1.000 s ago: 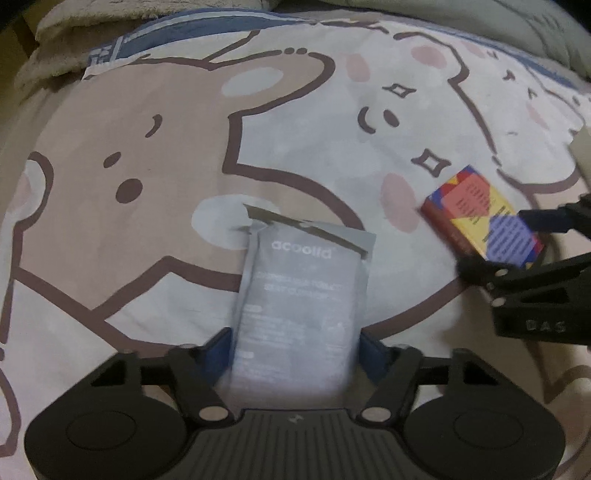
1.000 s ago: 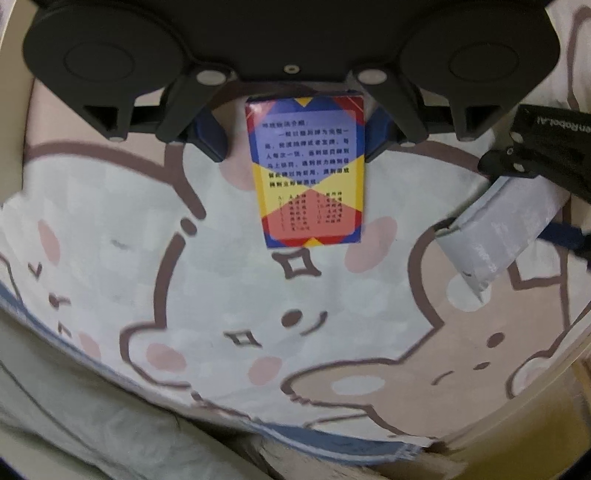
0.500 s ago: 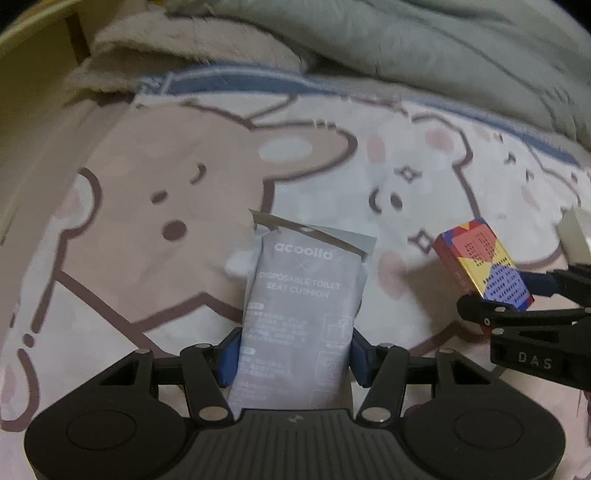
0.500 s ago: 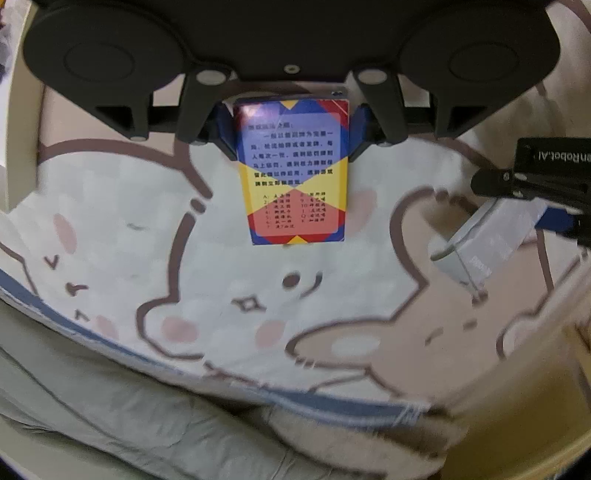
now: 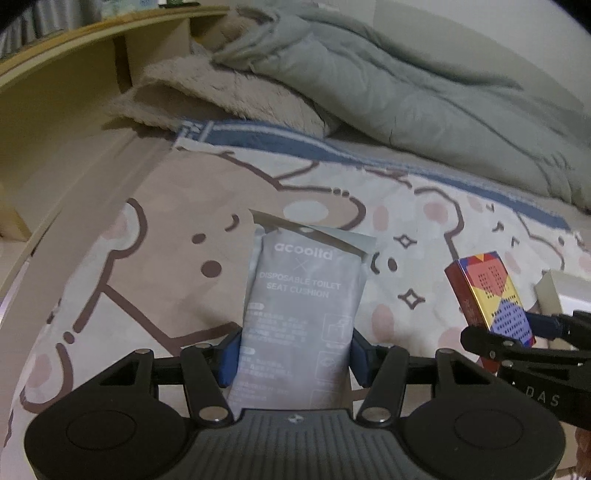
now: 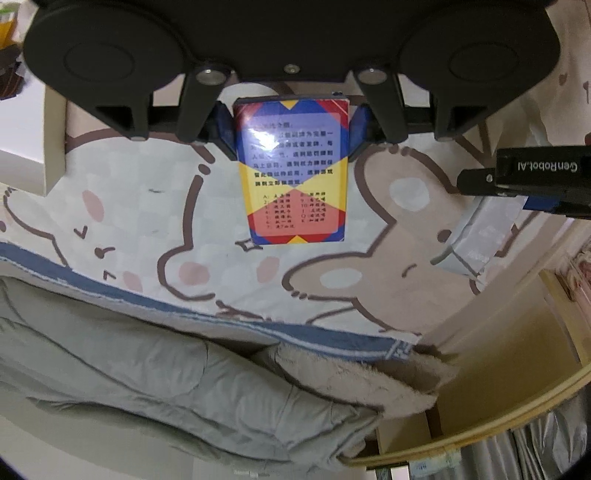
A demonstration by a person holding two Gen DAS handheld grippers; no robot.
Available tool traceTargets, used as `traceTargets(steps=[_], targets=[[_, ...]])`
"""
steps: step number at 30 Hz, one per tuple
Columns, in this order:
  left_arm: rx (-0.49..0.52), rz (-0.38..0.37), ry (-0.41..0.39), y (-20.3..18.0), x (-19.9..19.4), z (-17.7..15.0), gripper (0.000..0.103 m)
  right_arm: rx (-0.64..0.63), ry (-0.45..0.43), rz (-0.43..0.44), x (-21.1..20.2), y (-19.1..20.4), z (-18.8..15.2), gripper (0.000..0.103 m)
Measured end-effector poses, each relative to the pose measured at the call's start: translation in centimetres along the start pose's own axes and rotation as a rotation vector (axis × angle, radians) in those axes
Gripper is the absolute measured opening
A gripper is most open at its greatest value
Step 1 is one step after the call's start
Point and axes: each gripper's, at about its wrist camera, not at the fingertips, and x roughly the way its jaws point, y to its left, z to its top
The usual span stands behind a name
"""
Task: Organize objects
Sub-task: 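Lift the grey packet and colourful box and carry them over the tray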
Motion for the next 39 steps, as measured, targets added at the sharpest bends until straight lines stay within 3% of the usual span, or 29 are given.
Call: traceTargets(steps=[26,39], targets=[[-0.016,0.005,-0.150,1.0,-7.1,-1.6,0.058,0.090,-0.164,-0.002,-8.3,1.7,-0.6,0.061],[-0.008,-0.037,-0.156,-2.3,-6.9,-0.7,0.058,0.149,-0.200,-0.045,-10.2,-3.3,-1.0,0.061]])
